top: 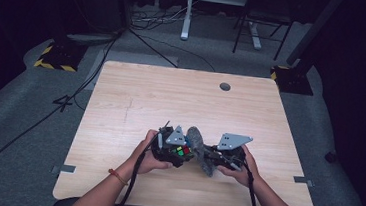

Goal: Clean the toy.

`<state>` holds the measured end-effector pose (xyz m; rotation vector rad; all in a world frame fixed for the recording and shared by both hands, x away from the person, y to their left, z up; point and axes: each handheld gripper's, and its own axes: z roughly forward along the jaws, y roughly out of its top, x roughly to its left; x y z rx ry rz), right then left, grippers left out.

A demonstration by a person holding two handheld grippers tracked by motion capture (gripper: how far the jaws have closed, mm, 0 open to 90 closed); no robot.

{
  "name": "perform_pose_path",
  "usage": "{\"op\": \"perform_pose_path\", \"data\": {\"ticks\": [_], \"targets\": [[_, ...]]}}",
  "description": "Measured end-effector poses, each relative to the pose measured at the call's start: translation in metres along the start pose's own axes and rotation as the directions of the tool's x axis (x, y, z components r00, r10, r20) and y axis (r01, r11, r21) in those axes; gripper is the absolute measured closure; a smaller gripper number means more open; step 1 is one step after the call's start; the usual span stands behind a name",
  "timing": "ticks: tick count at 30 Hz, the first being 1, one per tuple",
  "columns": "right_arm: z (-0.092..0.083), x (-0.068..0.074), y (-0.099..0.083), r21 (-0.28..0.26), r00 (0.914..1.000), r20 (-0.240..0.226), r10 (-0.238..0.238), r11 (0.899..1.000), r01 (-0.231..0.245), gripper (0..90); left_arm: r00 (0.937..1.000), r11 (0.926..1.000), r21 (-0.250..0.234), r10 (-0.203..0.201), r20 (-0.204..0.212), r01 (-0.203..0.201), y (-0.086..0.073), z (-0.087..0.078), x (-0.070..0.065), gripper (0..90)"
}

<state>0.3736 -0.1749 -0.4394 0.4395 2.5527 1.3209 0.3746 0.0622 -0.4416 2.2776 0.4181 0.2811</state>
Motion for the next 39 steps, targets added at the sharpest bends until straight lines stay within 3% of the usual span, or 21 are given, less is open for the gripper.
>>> {"op": "perform_pose_path", "data": {"ticks": [3, 5, 7, 12, 17, 24, 27, 30, 33, 35, 39], "targets": [[-0.004, 0.005, 0.006, -0.041, 0.9996, -0.025, -0.011, 0.999, 0.010, 78.2, 0.9997, 0.9994, 0.026, 0.024, -0.004, -0.023, 0.002, 0.006, -0.005, 33.6], [-0.005, 0.008, 0.008, -0.037, 0.9993, -0.014, -0.034, 0.999, 0.033, 78.2, 0.9994, 0.9987, 0.036, 0.036, -0.002, -0.036, 0.003, 0.008, -0.008, 33.6], [-0.005, 0.006, 0.007, -0.038, 0.9997, -0.010, -0.021, 0.999, 0.020, 78.1, 0.9992, 0.9986, 0.034, 0.040, 0.003, -0.040, 0.003, 0.010, -0.009, 33.6], [0.001, -0.004, 0.001, 0.015, 0.9998, 0.003, 0.019, 1.000, -0.019, 78.0, 0.9983, 0.9980, 0.023, 0.058, 0.002, -0.058, 0.005, 0.007, -0.011, 33.6], [0.009, -0.013, -0.010, 0.081, 0.9985, 0.000, 0.055, 0.995, -0.055, 78.1, 0.9995, 0.9990, -0.037, 0.027, 0.015, -0.027, 0.005, -0.005, -0.005, 33.6], [0.003, -0.009, -0.005, 0.024, 0.9979, -0.021, 0.061, 0.998, -0.061, 78.1, 0.9996, 0.9988, -0.043, 0.024, 0.011, -0.024, 0.003, -0.006, -0.003, 33.6], [-0.004, -0.007, -0.001, -0.027, 0.9986, -0.008, 0.052, 0.998, -0.052, 78.0, 0.9986, 0.9987, 0.007, 0.051, -0.013, -0.051, 0.003, 0.000, -0.006, 33.6], [-0.008, 0.003, 0.008, -0.067, 0.9996, -0.029, 0.008, 0.998, -0.010, 78.0, 0.9975, 0.9970, 0.034, 0.070, 0.008, -0.070, 0.004, 0.009, -0.011, 33.6], [-0.008, 0.014, 0.012, -0.053, 0.9991, -0.008, -0.041, 0.998, 0.041, 78.0, 0.9973, 0.9967, 0.039, 0.071, 0.017, -0.072, 0.004, 0.012, -0.013, 33.4], [-0.009, 0.010, 0.011, -0.061, 0.9998, -0.009, -0.020, 0.998, 0.019, 77.9, 0.9970, 0.9968, 0.030, 0.073, 0.026, -0.073, 0.005, 0.011, -0.014, 33.5], [-0.005, 0.000, 0.007, -0.015, 0.9993, 0.037, 0.006, 1.000, -0.005, 77.9, 0.9958, 0.9961, 0.015, 0.086, 0.031, -0.087, 0.008, 0.009, -0.018, 33.5]]}}
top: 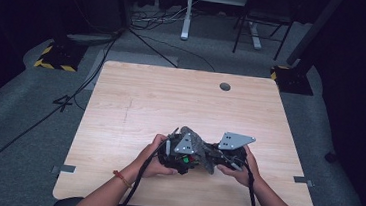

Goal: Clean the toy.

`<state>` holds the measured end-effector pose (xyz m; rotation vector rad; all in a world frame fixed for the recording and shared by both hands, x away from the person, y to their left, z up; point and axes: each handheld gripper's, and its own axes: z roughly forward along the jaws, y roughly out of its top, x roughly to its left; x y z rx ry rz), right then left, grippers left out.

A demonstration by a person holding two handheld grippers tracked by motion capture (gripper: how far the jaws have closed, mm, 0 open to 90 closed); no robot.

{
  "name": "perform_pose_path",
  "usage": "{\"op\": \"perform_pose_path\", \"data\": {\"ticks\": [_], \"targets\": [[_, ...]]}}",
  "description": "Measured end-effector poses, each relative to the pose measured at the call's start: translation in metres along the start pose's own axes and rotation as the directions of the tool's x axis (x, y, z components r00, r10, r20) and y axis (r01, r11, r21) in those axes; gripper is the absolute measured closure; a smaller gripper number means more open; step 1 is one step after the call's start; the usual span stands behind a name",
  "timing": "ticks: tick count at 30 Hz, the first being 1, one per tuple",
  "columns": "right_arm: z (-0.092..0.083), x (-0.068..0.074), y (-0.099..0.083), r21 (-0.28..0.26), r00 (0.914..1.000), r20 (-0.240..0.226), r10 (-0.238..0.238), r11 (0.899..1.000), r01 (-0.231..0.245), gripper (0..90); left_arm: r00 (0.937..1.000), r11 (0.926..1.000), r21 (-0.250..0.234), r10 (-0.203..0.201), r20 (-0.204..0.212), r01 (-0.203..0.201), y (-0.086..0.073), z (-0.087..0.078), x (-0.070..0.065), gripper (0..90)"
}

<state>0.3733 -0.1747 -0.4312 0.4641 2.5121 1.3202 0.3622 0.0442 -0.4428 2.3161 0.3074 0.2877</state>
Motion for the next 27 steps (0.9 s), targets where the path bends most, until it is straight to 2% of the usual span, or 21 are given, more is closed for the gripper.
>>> {"op": "perform_pose_path", "data": {"ticks": [4, 7, 10, 12, 14, 17, 19, 22, 25, 27], "targets": [[0.004, -0.007, -0.006, 0.053, 0.9997, 0.021, 0.012, 0.998, -0.013, 78.0, 0.9999, 0.9994, -0.032, -0.008, -0.007, 0.008, -0.001, -0.007, 0.004, 33.5], [0.008, -0.010, -0.010, 0.086, 0.9996, -0.001, 0.028, 0.996, -0.028, 77.9, 0.9994, 0.9968, -0.073, -0.033, -0.010, 0.032, -0.003, -0.015, 0.008, 33.5], [0.009, -0.012, -0.012, 0.057, 0.9962, -0.054, 0.068, 0.996, -0.065, 77.8, 0.9990, 0.9940, -0.101, -0.041, -0.015, 0.040, -0.005, -0.019, 0.009, 33.5], [0.007, -0.013, -0.012, 0.020, 0.9905, -0.100, 0.094, 0.995, -0.093, 77.9, 0.9990, 0.9922, -0.118, -0.043, -0.007, 0.042, -0.006, -0.019, 0.010, 33.4], [0.005, -0.012, -0.012, 0.003, 0.9905, -0.100, 0.094, 0.996, -0.095, 78.0, 0.9990, 0.9913, -0.124, -0.045, 0.002, 0.045, -0.008, -0.019, 0.011, 33.2], [0.001, -0.014, -0.011, -0.047, 0.9835, -0.132, 0.123, 0.990, -0.130, 78.0, 0.9994, 0.9940, -0.104, -0.034, -0.004, 0.034, -0.008, -0.017, 0.010, 32.6], [0.000, -0.014, -0.010, -0.060, 0.9816, -0.145, 0.124, 0.989, -0.134, 78.1, 0.9996, 0.9954, -0.093, -0.023, -0.013, 0.022, -0.008, -0.016, 0.008, 32.7], [-0.001, -0.011, -0.009, -0.064, 0.9845, -0.133, 0.114, 0.990, -0.124, 78.1, 0.9995, 0.9954, -0.093, -0.028, -0.015, 0.026, -0.008, -0.015, 0.008, 32.7], [-0.003, -0.008, -0.007, -0.078, 0.9881, -0.118, 0.099, 0.991, -0.108, 78.0, 0.9994, 0.9978, -0.065, -0.013, -0.033, 0.011, -0.007, -0.013, 0.007, 32.7], [-0.004, -0.005, -0.005, -0.070, 0.9935, -0.091, 0.068, 0.995, -0.074, 78.0, 0.9993, 0.9985, -0.054, -0.014, -0.036, 0.012, -0.007, -0.011, 0.006, 32.8]]}}
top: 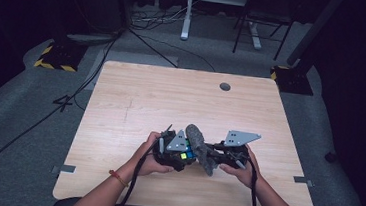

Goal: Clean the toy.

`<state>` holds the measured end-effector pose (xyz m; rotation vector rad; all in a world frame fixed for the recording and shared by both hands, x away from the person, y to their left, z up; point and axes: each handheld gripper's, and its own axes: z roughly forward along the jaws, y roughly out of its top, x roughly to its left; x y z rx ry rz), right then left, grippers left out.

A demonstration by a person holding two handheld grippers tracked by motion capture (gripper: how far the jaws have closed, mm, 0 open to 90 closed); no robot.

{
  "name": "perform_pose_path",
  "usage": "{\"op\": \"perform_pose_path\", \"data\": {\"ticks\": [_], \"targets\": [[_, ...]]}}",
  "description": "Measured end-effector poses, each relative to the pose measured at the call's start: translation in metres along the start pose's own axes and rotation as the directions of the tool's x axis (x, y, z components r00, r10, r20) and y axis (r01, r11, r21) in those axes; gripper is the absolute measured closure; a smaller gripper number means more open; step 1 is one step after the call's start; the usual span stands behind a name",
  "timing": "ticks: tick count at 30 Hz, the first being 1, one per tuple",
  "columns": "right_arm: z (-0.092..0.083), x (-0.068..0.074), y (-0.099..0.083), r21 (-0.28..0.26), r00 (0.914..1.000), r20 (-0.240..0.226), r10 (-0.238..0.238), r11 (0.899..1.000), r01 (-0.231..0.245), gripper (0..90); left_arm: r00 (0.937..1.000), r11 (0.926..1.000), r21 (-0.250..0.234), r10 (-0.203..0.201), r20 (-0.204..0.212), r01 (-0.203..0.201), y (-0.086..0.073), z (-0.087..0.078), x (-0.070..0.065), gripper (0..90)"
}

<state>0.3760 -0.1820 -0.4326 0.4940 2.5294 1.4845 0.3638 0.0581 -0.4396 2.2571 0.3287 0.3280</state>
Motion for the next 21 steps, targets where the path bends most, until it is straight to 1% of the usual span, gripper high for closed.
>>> {"op": "perform_pose_path", "data": {"ticks": [3, 5, 6, 8, 9, 12, 13, 14, 16, 18, 21], "targets": [[0.002, 0.005, 0.002, 0.038, 0.9969, 0.053, -0.058, 0.998, 0.056, 77.9, 0.9999, 1.0000, 0.003, -0.002, -0.013, 0.002, 0.001, 0.001, -0.001, 32.9], [0.004, 0.005, 0.002, 0.080, 0.9924, 0.089, -0.085, 0.994, 0.078, 77.8, 1.0000, 1.0000, -0.004, -0.002, -0.005, 0.002, 0.003, 0.002, -0.003, 32.9], [0.006, 0.004, 0.001, 0.093, 0.9920, 0.093, -0.085, 0.993, 0.077, 77.8, 1.0000, 1.0000, -0.008, 0.003, -0.005, -0.003, 0.004, 0.002, -0.004, 32.9], [0.009, 0.003, -0.002, 0.118, 0.9922, 0.093, -0.083, 0.990, 0.072, 77.8, 1.0000, 0.9998, -0.021, 0.001, 0.004, -0.001, 0.006, 0.001, -0.005, 33.0], [0.011, 0.002, -0.003, 0.124, 0.9935, 0.085, -0.077, 0.990, 0.066, 77.8, 1.0000, 0.9997, -0.024, 0.005, 0.001, -0.004, 0.006, 0.000, -0.005, 33.0], [0.013, 0.001, -0.005, 0.128, 0.9971, 0.055, -0.052, 0.991, 0.045, 77.9, 0.9999, 0.9998, -0.021, -0.004, 0.012, 0.004, 0.004, 0.000, -0.003, 33.0], [0.014, 0.000, -0.005, 0.124, 0.9981, 0.044, -0.044, 0.992, 0.038, 77.9, 0.9999, 0.9998, -0.020, -0.002, 0.014, 0.003, 0.004, 0.001, -0.003, 33.0], [0.014, 0.000, -0.006, 0.124, 0.9987, 0.037, -0.036, 0.992, 0.031, 77.9, 1.0000, 0.9999, -0.012, 0.005, 0.006, -0.005, 0.003, 0.001, -0.002, 33.0], [0.012, 0.000, -0.006, 0.108, 0.9995, 0.025, -0.021, 0.994, 0.019, 78.0, 0.9999, 0.9999, 0.010, 0.013, -0.008, -0.013, 0.001, 0.003, -0.002, 33.0], [0.009, 0.000, -0.004, 0.080, 0.9996, 0.022, -0.018, 0.997, 0.017, 78.0, 1.0000, 0.9999, 0.010, -0.001, -0.006, 0.001, -0.001, 0.003, 0.000, 33.0], [0.004, 0.002, 0.000, 0.041, 0.9996, 0.022, -0.018, 0.999, 0.017, 78.0, 1.0000, 1.0000, 0.004, -0.004, -0.007, 0.004, 0.000, 0.002, 0.001, 32.9]]}}
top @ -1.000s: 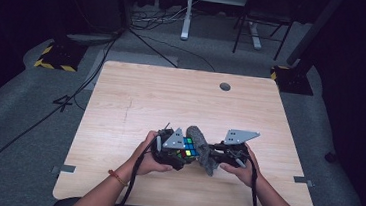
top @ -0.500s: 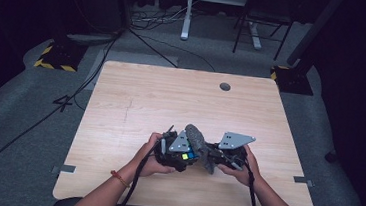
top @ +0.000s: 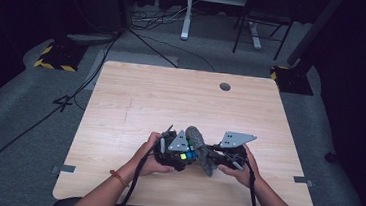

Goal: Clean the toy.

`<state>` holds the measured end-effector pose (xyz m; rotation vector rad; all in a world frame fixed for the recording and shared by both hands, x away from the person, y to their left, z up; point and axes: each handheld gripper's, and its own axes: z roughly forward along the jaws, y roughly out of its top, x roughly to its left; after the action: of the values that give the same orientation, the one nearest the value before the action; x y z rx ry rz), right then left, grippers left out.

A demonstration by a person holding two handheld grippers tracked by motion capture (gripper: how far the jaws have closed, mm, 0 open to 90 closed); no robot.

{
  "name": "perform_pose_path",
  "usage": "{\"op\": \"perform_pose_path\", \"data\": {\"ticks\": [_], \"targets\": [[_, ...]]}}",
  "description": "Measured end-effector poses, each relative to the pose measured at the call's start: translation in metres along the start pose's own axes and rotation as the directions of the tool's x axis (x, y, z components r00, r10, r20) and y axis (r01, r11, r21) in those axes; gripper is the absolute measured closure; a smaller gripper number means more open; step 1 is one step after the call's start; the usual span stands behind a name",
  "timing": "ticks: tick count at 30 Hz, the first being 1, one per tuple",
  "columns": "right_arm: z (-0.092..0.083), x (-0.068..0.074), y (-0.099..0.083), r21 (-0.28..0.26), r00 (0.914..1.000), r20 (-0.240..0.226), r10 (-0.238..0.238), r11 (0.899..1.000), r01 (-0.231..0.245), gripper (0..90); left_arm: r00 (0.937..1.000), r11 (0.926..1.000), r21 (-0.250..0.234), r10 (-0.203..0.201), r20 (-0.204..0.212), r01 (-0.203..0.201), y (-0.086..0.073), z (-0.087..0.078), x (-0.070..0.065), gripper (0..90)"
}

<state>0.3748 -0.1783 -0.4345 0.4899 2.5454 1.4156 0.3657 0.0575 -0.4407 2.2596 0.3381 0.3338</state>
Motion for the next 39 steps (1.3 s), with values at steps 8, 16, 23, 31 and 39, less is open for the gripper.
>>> {"op": "perform_pose_path", "data": {"ticks": [8, 16, 23, 31, 39], "targets": [[-0.004, 0.001, 0.001, -0.067, 0.9996, -0.027, -0.010, 0.998, 0.008, 77.9, 1.0000, 0.9999, 0.014, -0.006, -0.004, 0.006, 0.001, 0.003, -0.002, 33.0], [0.006, -0.006, -0.004, 0.044, 0.9999, -0.002, 0.010, 0.999, -0.010, 77.7, 0.9997, 0.9986, -0.049, -0.018, 0.015, 0.019, 0.005, -0.004, -0.001, 33.2], [0.014, -0.006, -0.008, 0.152, 0.9987, -0.017, -0.048, 0.987, 0.050, 77.5, 0.9993, 0.9954, -0.090, -0.030, 0.023, 0.032, 0.005, -0.011, 0.002, 33.3], [0.003, 0.002, -0.001, 0.033, 0.9984, -0.023, -0.051, 0.998, 0.051, 77.5, 0.9997, 0.9995, -0.031, -0.008, 0.022, 0.008, 0.001, -0.003, 0.000, 33.2], [-0.003, 0.002, 0.002, -0.007, 0.9986, 0.010, -0.053, 0.999, 0.053, 77.6, 0.9995, 0.9997, -0.022, -0.011, 0.031, 0.011, 0.003, 0.002, -0.004, 33.3]]}}
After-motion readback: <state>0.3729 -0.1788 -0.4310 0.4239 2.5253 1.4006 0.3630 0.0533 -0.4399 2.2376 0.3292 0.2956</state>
